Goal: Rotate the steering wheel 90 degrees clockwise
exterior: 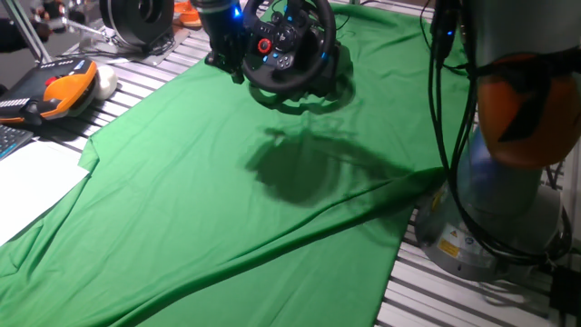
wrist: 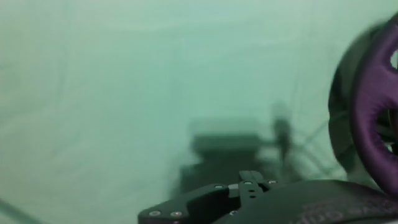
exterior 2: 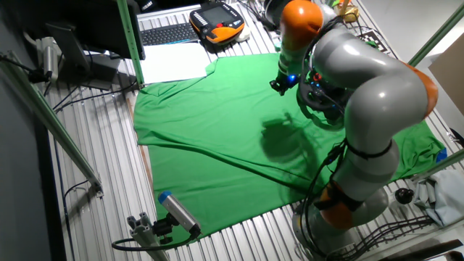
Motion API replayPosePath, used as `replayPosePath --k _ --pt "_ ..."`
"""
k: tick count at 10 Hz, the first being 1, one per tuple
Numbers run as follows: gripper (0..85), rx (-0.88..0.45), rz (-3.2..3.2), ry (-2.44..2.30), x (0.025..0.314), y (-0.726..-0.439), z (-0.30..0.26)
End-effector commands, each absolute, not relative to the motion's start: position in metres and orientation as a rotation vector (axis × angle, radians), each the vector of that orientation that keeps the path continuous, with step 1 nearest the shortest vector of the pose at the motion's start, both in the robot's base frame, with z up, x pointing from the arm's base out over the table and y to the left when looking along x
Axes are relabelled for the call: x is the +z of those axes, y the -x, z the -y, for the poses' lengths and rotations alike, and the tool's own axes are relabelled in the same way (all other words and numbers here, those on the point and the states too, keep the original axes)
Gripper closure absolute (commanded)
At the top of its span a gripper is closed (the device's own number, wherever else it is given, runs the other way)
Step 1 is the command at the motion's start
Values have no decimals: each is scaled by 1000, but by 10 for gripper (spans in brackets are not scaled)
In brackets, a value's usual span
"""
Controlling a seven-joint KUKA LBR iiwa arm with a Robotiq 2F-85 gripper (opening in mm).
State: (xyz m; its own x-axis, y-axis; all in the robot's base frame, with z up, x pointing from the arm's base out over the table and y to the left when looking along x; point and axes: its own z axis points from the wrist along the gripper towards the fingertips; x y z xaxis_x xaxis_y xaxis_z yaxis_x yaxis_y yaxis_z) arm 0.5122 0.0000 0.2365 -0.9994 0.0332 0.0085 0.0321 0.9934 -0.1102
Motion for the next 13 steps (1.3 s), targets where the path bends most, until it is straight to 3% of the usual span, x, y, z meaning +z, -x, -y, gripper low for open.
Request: replayPosePath --k 1,4,6,8,13 --pt "850 219 3127 53 236 -512 0" --pt "850 289 3100 59 236 -512 0" --pt "850 356 3079 7 261 -511 24" --pt "850 317 3056 -101 285 -511 74" --pt "850 226 3035 -236 311 -531 180"
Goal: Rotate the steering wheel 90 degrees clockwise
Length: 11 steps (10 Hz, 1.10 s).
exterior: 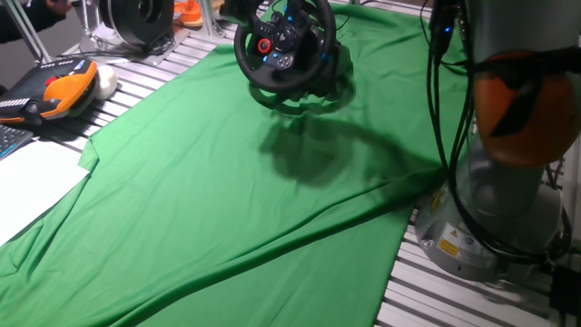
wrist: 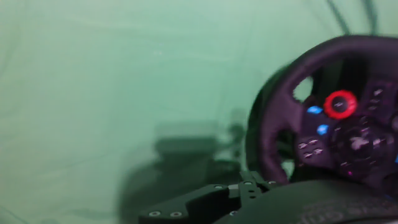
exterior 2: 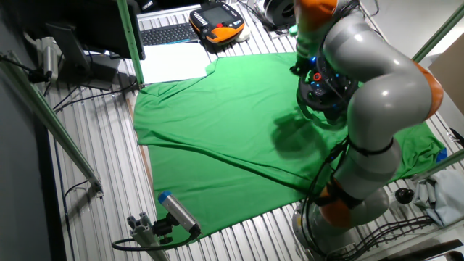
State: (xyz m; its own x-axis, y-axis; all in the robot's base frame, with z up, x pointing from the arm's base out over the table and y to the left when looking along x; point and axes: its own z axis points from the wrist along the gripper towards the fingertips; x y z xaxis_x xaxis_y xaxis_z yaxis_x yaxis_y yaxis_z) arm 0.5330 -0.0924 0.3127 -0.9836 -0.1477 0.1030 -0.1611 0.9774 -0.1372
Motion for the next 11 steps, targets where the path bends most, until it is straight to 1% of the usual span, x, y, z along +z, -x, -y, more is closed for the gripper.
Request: replayPosePath --k 1,4,5,7,10,11 --pt "850 206 3027 -242 321 -536 199" --pt "850 196 3017 -259 340 -539 232" --pt "850 170 3015 -248 341 -539 234" --pt "850 68 2983 -159 341 -539 234" --pt "850 166 2937 -24 341 -539 234" --pt "850 177 2934 44 341 -539 234"
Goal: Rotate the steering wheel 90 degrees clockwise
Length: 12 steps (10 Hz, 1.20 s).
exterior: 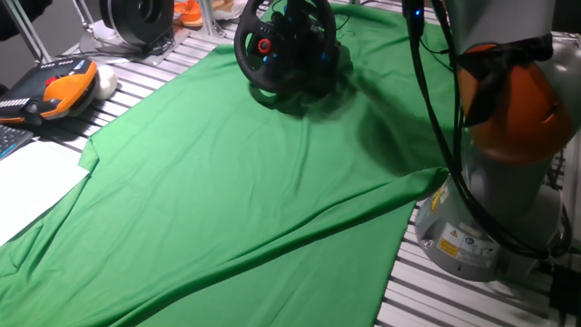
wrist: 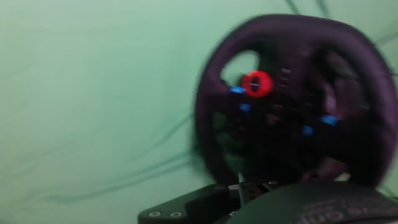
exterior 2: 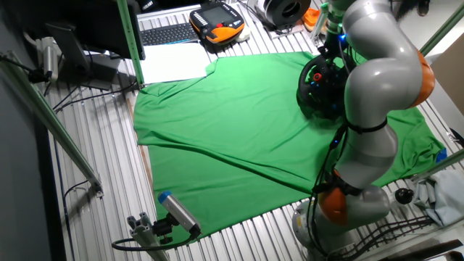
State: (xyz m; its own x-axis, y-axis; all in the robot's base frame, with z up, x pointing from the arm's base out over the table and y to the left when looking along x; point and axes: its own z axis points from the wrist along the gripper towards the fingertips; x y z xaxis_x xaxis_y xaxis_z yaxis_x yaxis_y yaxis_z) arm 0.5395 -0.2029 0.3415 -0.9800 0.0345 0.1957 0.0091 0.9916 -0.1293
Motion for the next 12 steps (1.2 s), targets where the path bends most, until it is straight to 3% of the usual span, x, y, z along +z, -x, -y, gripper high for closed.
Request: replayPosePath --k 1,12 --pt "850 208 2934 108 341 -539 234" --pt "850 209 2975 218 341 -539 234"
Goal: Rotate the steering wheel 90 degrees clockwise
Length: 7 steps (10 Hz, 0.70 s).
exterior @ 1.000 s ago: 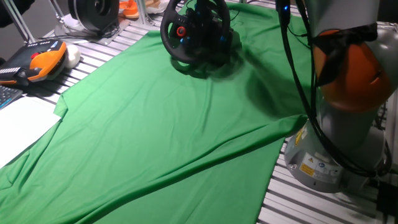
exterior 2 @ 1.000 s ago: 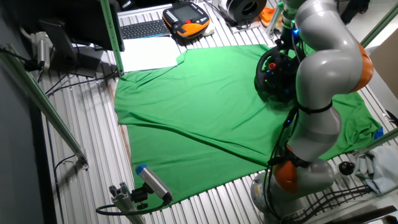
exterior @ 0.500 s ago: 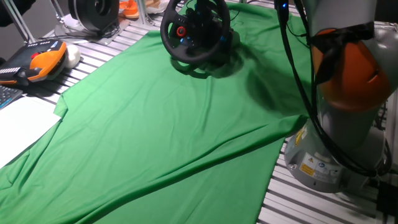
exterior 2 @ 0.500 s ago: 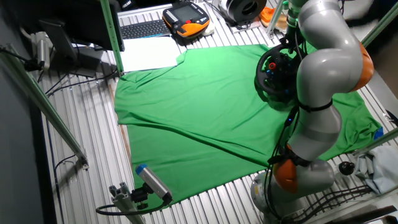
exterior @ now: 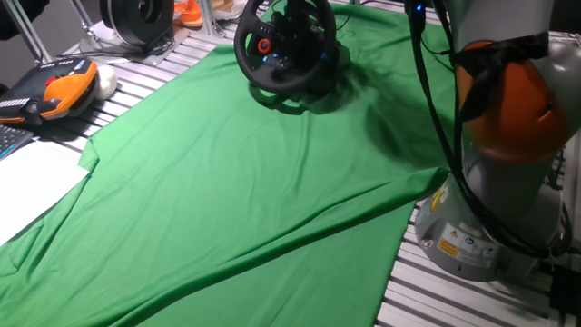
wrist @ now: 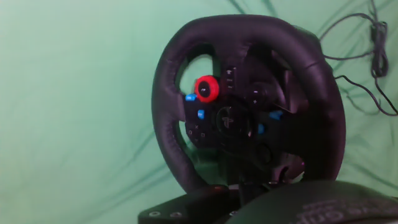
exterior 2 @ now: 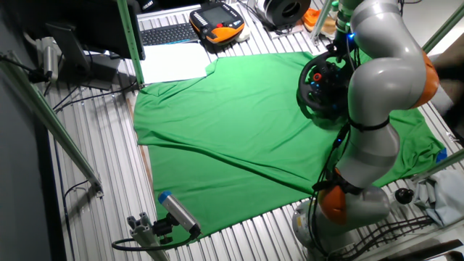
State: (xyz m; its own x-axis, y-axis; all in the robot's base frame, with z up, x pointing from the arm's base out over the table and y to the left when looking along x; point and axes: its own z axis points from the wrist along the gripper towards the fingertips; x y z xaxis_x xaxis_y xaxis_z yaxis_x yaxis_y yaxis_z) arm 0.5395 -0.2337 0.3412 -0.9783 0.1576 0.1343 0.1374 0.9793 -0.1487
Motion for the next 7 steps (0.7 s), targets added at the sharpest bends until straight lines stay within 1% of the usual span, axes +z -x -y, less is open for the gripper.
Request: replayPosePath --k 1,2,4,5,6,7 --pt "850 206 2999 257 341 -539 234" --pt "850 250 3001 257 341 -539 234" --pt "850 239 2962 224 341 -539 234" --pt "680 221 2956 195 342 -541 238" --pt "680 190 2948 175 343 -544 251" --pt "680 194 2951 166 343 -543 258"
